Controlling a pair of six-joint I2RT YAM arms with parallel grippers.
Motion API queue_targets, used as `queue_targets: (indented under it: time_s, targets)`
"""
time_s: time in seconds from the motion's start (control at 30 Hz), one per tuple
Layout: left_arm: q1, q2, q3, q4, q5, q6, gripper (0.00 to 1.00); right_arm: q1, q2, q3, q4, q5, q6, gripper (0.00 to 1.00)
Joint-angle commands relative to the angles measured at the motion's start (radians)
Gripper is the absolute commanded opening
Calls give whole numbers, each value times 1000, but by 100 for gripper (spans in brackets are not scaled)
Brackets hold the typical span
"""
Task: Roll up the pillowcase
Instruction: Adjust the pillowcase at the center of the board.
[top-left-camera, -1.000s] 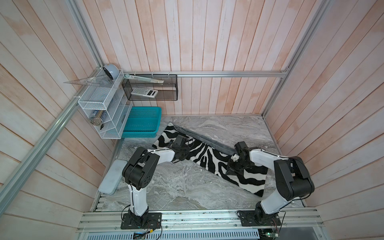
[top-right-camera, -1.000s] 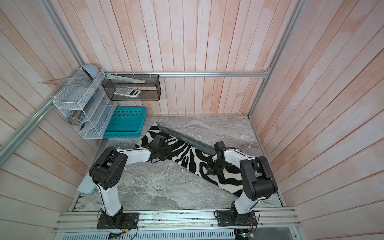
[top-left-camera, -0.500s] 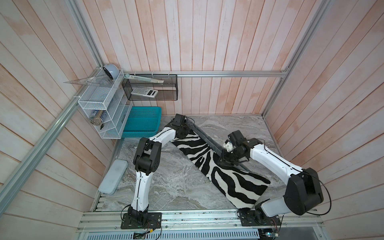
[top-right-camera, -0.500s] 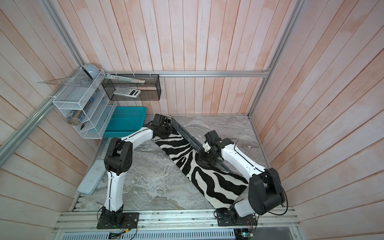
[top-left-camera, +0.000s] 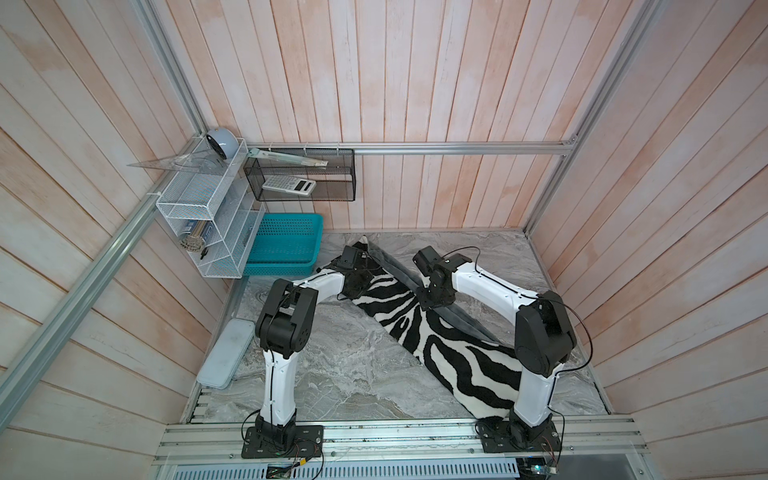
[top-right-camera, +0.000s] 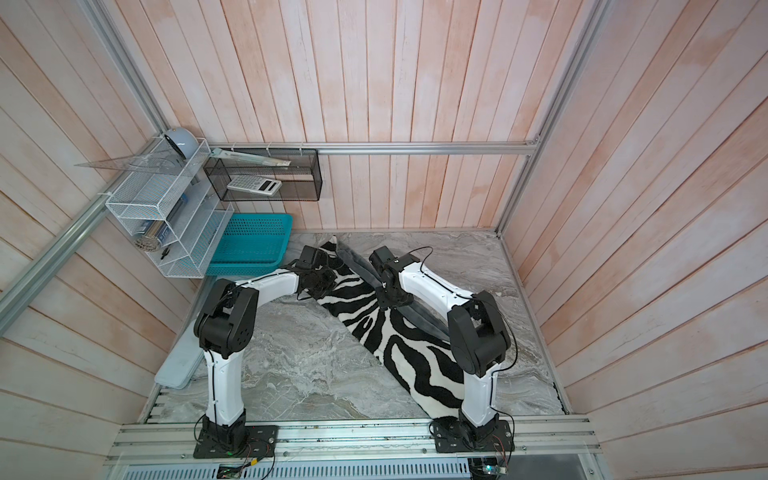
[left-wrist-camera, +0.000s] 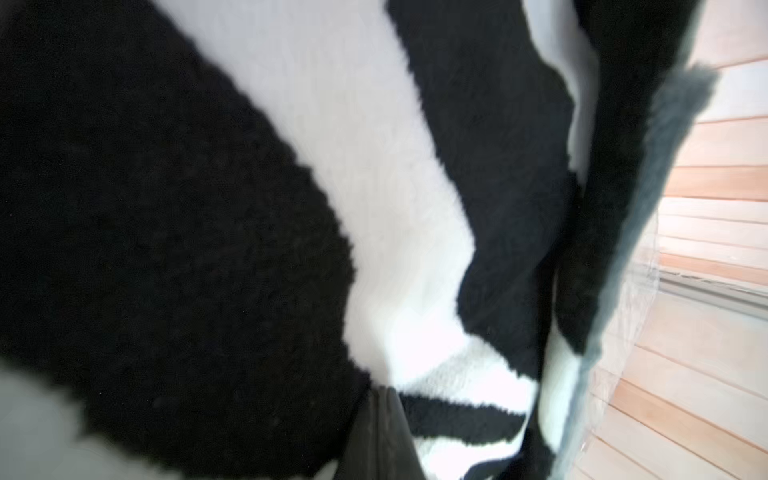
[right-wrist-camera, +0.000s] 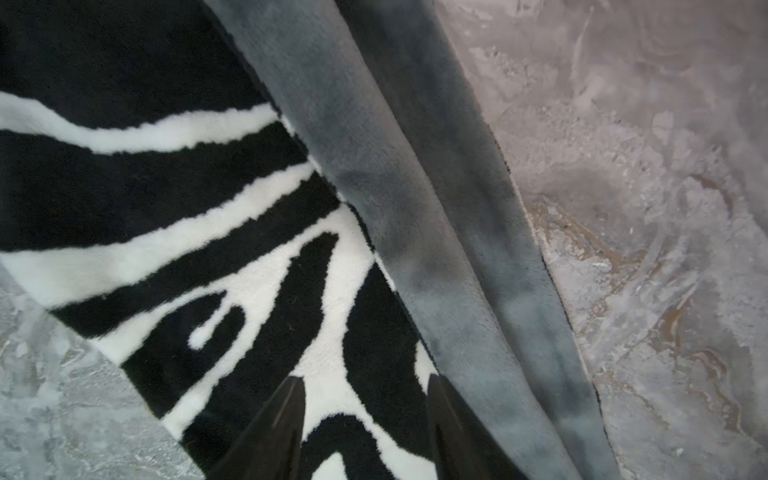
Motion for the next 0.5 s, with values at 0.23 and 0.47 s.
queue_targets:
  time_s: [0.23, 0.47]
  targets:
    - [-8, -42, -51, 31, -6, -3, 0, 34, 154, 165, 16, 58, -189, 61]
    - [20, 35, 137, -83, -20, 88, 0, 48, 230, 247, 16, 121, -233, 65]
